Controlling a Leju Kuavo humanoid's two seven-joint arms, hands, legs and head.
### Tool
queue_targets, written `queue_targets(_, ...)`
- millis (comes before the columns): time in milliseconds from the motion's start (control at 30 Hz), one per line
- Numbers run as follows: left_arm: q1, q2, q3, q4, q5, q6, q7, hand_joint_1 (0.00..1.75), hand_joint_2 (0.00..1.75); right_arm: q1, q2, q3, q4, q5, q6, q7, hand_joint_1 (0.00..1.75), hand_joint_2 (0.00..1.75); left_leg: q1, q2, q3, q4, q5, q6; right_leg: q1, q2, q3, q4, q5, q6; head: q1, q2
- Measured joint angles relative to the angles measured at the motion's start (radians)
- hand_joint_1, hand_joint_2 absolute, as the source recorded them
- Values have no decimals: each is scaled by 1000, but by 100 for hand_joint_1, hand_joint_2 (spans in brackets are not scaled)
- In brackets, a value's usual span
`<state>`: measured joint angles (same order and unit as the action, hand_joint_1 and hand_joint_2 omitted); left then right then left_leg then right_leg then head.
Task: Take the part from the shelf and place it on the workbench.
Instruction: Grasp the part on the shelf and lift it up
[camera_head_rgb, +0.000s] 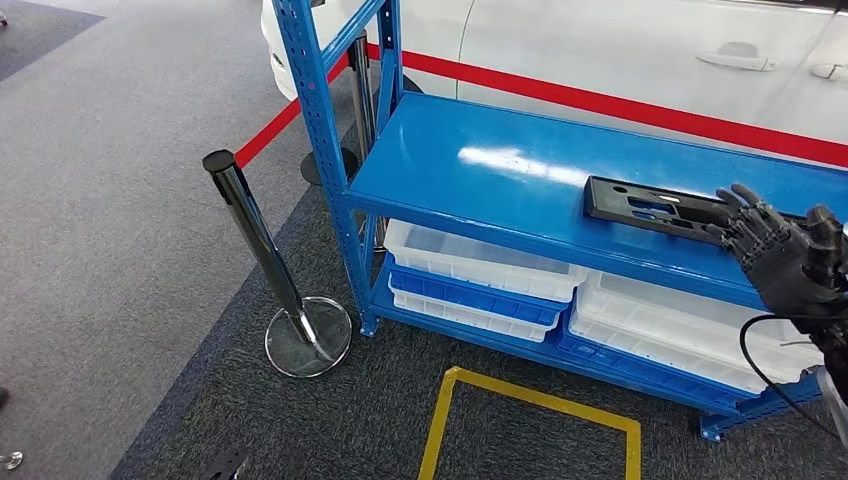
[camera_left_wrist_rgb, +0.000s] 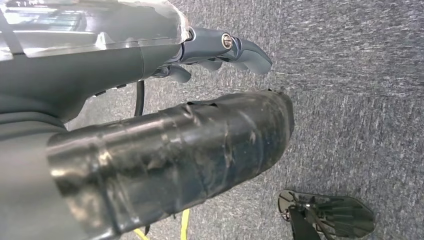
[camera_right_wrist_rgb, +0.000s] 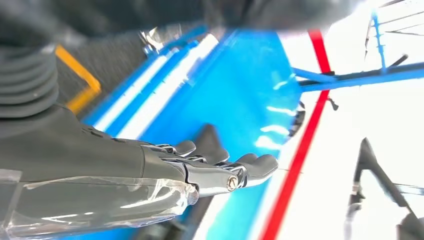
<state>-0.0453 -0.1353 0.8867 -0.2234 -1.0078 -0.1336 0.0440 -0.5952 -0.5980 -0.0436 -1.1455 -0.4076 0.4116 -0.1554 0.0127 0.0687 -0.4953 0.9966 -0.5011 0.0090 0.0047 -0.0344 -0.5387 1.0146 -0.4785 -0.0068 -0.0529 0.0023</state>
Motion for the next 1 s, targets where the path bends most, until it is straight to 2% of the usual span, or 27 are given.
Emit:
queue_targets(433,0,0,21,4,-33,-12,8,0,0,-57,-1,129,-185,347,-219,-66,0,175,0,-4,-1,0,2,0,0,-4,-1,0,0,0,0,0)
queue_targets(1000,1,0,21,4,-71,-15,31,0,0,-34,-1,249,-202,939,-497,6,0,175,0,-4,-2,1,2,0,0,-3,-2,0,0,0,0,0)
